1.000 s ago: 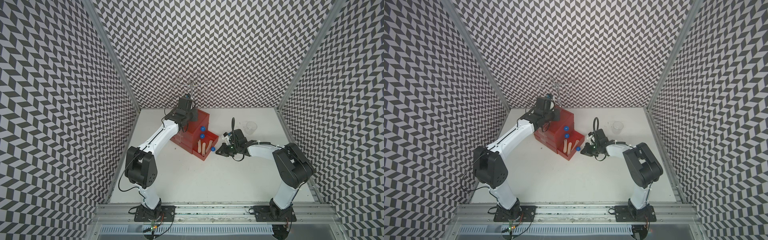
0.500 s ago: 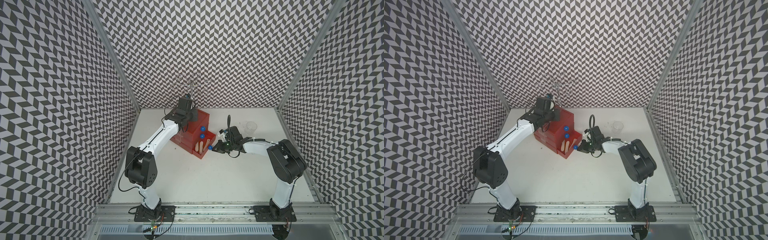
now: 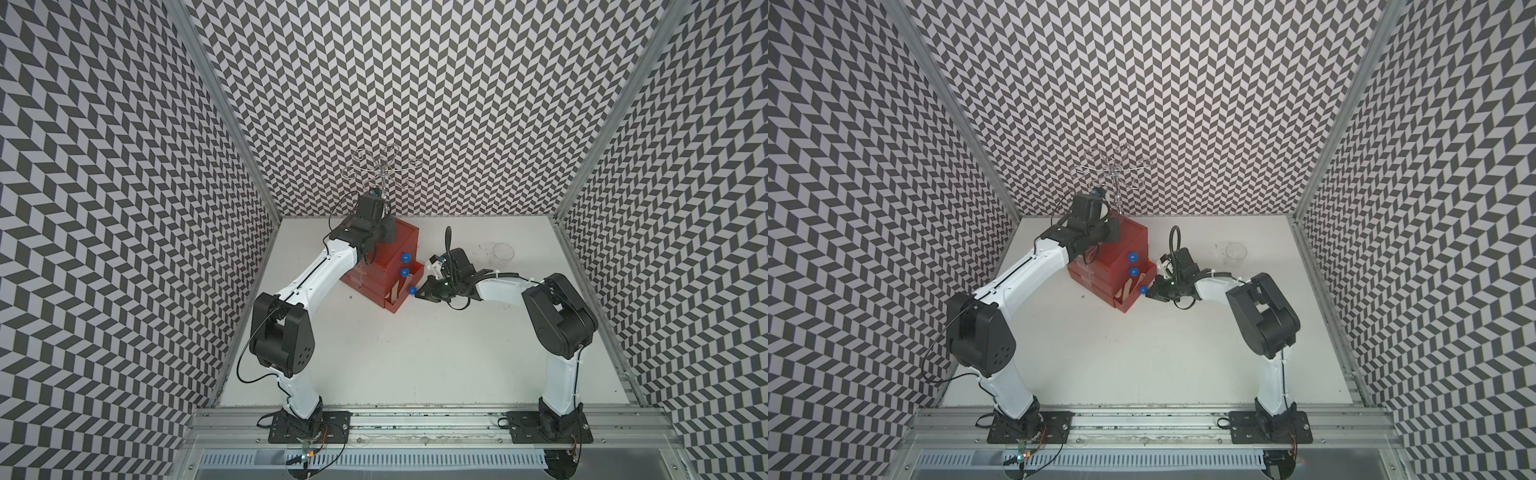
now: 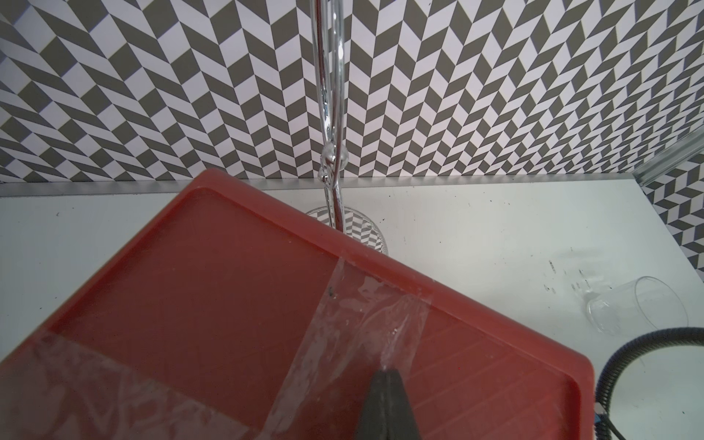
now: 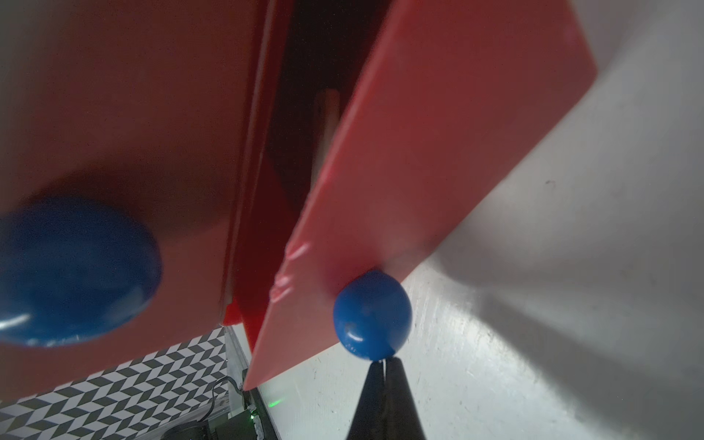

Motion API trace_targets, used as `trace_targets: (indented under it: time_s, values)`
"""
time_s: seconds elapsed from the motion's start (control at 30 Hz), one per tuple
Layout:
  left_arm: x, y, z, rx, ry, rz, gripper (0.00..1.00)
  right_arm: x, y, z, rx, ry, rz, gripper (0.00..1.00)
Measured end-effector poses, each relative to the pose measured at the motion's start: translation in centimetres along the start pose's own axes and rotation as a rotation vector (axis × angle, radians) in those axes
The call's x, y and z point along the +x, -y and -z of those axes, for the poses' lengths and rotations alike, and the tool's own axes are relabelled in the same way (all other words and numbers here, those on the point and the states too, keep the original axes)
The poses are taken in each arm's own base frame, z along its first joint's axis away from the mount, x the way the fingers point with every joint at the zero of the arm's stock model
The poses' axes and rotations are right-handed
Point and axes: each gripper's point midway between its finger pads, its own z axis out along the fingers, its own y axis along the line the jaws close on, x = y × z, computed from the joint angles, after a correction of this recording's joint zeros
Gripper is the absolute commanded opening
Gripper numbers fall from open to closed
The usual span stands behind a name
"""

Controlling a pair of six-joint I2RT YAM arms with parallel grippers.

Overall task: Place the fruit knives into the drawer by color
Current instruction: Close the drawer in the storage box.

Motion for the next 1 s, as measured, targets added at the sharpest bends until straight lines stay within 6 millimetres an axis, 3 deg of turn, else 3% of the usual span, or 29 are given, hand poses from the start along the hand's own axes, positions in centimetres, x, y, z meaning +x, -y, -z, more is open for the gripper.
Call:
trace_targets:
  time_s: [1.0]
  values:
    - [0.0, -0.1, 0.0, -0.004, 0.001, 0.0, 0.0, -1.4, -1.6, -2.6, -0.061, -0.003, -0.014, 0.01]
